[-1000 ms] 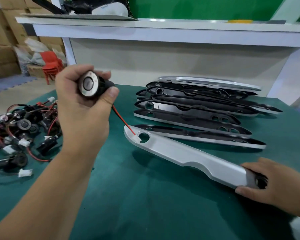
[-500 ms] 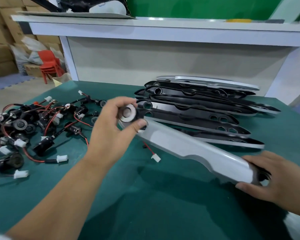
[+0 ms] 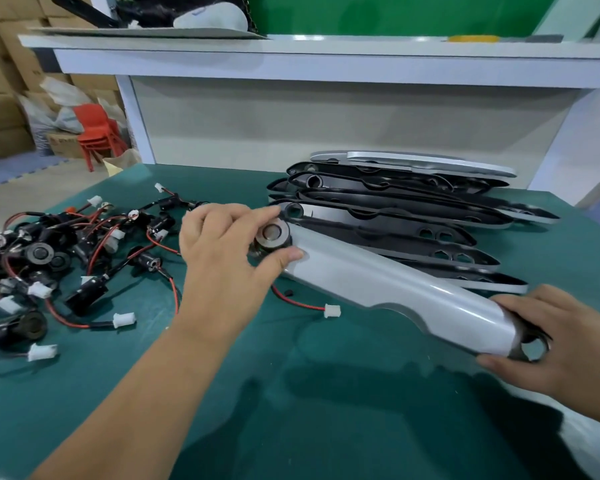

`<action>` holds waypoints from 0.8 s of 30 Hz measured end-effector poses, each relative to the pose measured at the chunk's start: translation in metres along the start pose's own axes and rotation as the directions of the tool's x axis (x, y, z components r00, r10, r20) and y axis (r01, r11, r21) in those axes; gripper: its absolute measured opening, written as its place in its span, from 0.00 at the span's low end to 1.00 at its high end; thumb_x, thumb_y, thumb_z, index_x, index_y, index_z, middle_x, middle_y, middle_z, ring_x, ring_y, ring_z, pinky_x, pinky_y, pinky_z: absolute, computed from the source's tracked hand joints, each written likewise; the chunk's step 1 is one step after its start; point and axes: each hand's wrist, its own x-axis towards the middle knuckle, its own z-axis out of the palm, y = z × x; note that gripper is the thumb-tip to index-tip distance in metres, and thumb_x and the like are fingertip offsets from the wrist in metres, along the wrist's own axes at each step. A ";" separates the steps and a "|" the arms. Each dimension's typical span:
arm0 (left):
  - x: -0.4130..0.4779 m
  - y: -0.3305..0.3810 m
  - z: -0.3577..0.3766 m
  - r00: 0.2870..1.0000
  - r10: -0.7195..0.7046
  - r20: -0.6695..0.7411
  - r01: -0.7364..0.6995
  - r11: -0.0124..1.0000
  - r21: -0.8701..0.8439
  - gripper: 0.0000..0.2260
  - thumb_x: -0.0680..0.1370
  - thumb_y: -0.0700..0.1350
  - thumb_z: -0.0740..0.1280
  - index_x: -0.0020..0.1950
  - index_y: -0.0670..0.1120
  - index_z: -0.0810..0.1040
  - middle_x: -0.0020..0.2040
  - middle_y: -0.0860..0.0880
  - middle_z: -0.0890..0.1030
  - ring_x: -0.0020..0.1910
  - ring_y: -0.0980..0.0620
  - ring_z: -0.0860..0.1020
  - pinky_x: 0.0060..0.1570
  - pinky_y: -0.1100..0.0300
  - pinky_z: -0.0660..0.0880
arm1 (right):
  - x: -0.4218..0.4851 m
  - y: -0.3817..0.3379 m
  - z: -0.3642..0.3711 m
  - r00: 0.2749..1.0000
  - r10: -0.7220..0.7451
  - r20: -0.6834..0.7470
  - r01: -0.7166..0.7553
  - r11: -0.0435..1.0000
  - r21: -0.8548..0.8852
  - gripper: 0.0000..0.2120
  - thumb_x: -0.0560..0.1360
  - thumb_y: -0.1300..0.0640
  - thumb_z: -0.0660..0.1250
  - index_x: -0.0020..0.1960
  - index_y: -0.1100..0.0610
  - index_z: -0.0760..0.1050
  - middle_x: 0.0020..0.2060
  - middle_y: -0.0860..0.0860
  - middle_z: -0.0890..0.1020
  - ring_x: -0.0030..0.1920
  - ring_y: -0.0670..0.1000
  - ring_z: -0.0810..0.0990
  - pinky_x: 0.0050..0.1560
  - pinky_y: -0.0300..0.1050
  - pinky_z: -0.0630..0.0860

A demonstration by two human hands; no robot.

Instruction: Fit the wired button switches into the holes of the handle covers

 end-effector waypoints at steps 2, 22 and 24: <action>-0.004 0.001 0.002 0.996 -0.004 0.084 0.010 0.998 -0.063 0.27 0.67 0.64 0.66 0.62 0.52 0.79 0.58 0.56 0.66 0.60 0.57 0.58 0.69 0.56 0.58 | 0.000 -0.002 -0.001 1.000 -0.008 -0.015 0.008 1.000 0.000 0.27 0.57 0.27 0.64 0.52 0.39 0.74 0.37 0.39 0.70 0.38 0.41 0.72 0.38 0.40 0.69; -0.006 -0.014 0.006 0.792 -0.345 0.503 0.608 0.375 -0.700 0.15 0.67 0.42 0.70 0.53 0.50 0.74 0.38 0.58 0.83 0.40 0.58 0.79 0.50 0.57 0.74 | 0.042 -0.104 0.040 0.961 -0.253 -0.111 0.268 0.952 0.146 0.31 0.66 0.29 0.58 0.68 0.34 0.59 0.58 0.33 0.69 0.55 0.38 0.69 0.51 0.37 0.65; -0.008 -0.014 0.006 0.805 -0.330 0.493 0.593 0.405 -0.696 0.15 0.67 0.45 0.69 0.52 0.52 0.74 0.38 0.58 0.82 0.38 0.59 0.77 0.44 0.61 0.74 | 0.051 -0.128 0.043 0.955 -0.244 -0.170 0.280 0.929 0.242 0.28 0.69 0.33 0.61 0.68 0.38 0.64 0.58 0.38 0.74 0.57 0.40 0.71 0.53 0.37 0.66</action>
